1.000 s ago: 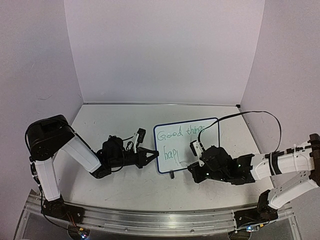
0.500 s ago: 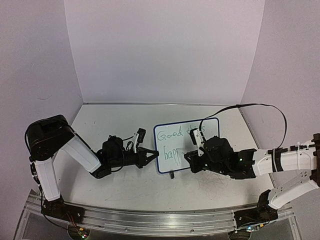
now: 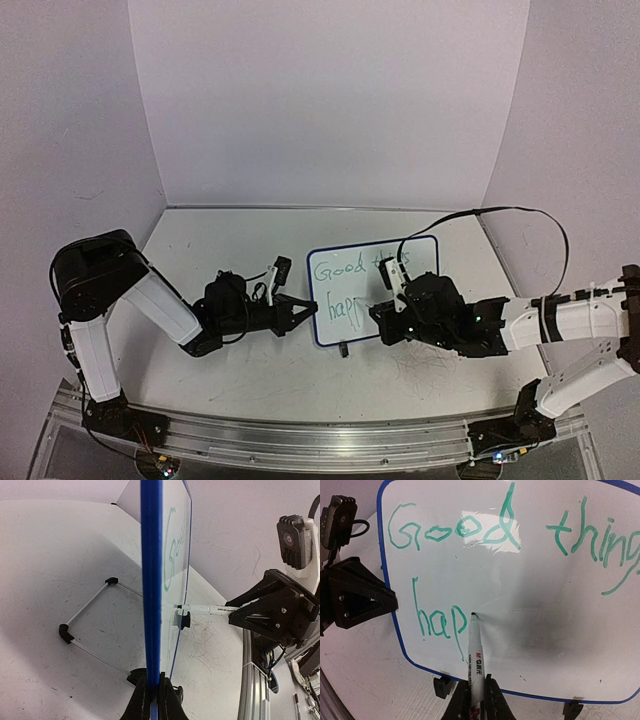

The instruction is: Write a sentence on the whiteboard

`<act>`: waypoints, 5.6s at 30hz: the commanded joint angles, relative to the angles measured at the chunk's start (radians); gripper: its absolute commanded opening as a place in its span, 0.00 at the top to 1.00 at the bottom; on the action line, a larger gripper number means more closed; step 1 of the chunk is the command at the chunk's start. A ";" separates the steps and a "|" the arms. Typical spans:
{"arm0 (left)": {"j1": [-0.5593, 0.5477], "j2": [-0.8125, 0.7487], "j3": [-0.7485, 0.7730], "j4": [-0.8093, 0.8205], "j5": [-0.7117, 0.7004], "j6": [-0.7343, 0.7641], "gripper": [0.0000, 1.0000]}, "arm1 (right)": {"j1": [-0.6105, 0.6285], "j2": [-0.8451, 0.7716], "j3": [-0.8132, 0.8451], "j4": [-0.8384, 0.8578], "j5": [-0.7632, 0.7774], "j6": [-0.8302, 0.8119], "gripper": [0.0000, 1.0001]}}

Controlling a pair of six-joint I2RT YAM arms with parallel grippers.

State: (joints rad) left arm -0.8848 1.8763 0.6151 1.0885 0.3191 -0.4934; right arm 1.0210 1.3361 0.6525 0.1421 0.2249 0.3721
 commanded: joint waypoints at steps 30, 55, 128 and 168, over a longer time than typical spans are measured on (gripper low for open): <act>-0.001 -0.052 0.026 -0.013 -0.009 0.032 1.00 | -0.006 0.031 0.005 0.061 0.000 0.032 1.00; 0.000 -0.053 0.011 -0.020 -0.021 0.041 1.00 | -0.025 -0.182 -0.106 -0.035 0.001 0.022 1.00; 0.000 -0.055 0.012 -0.025 -0.011 0.027 1.00 | -0.024 -0.061 -0.050 0.068 0.016 -0.027 1.00; 0.000 -0.066 0.008 -0.030 -0.014 0.039 1.00 | -0.026 -0.043 -0.080 0.006 0.022 0.031 1.00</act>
State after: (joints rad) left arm -0.8867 1.8503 0.6151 1.0447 0.3119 -0.4785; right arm 0.9997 1.2827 0.5953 0.1645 0.2672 0.3762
